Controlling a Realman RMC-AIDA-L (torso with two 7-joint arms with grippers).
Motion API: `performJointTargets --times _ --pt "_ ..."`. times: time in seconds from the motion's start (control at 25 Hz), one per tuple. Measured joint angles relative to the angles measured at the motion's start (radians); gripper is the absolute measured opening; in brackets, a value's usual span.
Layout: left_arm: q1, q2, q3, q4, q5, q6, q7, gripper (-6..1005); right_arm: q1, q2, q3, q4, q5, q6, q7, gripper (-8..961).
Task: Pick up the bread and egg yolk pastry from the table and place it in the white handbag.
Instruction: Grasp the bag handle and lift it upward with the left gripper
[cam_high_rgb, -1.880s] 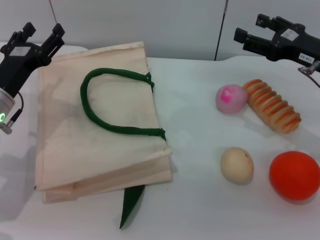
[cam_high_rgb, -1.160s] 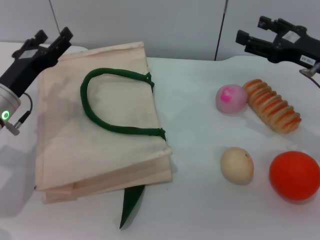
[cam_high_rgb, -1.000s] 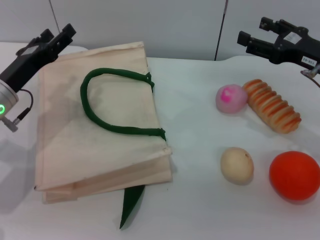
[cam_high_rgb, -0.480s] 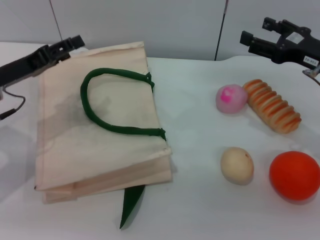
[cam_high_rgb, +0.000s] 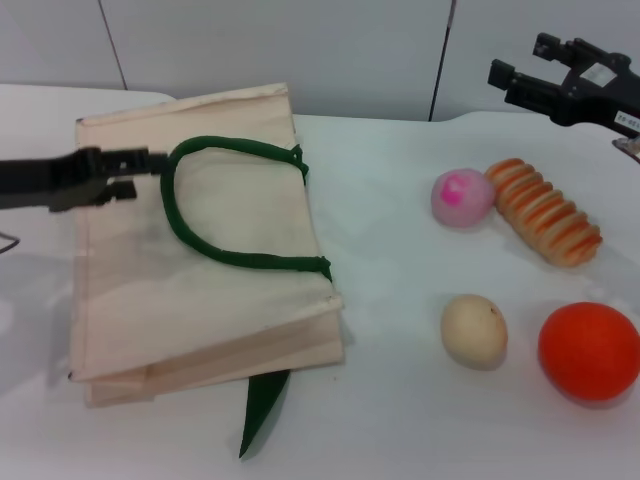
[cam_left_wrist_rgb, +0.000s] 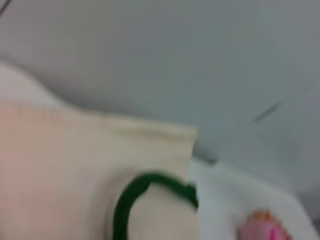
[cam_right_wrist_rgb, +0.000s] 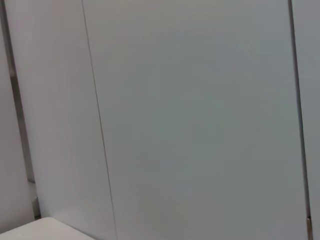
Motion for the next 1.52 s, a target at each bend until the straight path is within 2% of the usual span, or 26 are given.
performJointTargets --times 0.16,0.36,0.6,1.04,1.52 --pt "-0.031 0.024 0.0 0.024 0.143 -0.06 -0.083 810 -0.005 -0.002 0.004 -0.001 0.0 0.0 -0.001 881" --pt "-0.092 0.045 -0.002 0.012 0.258 -0.059 -0.131 770 -0.009 -0.004 0.022 -0.001 0.0 0.002 -0.01 882" --pt "-0.154 0.063 0.0 -0.04 0.307 -0.037 -0.143 724 -0.004 -0.004 0.025 -0.002 0.001 0.005 -0.013 882" --pt "-0.221 0.066 0.0 -0.149 0.465 0.103 -0.145 713 -0.001 -0.004 0.026 -0.001 0.002 0.009 -0.014 882" --pt "-0.291 0.068 0.0 -0.263 0.487 0.242 -0.139 720 0.008 -0.003 0.027 -0.001 0.002 0.009 -0.014 881"
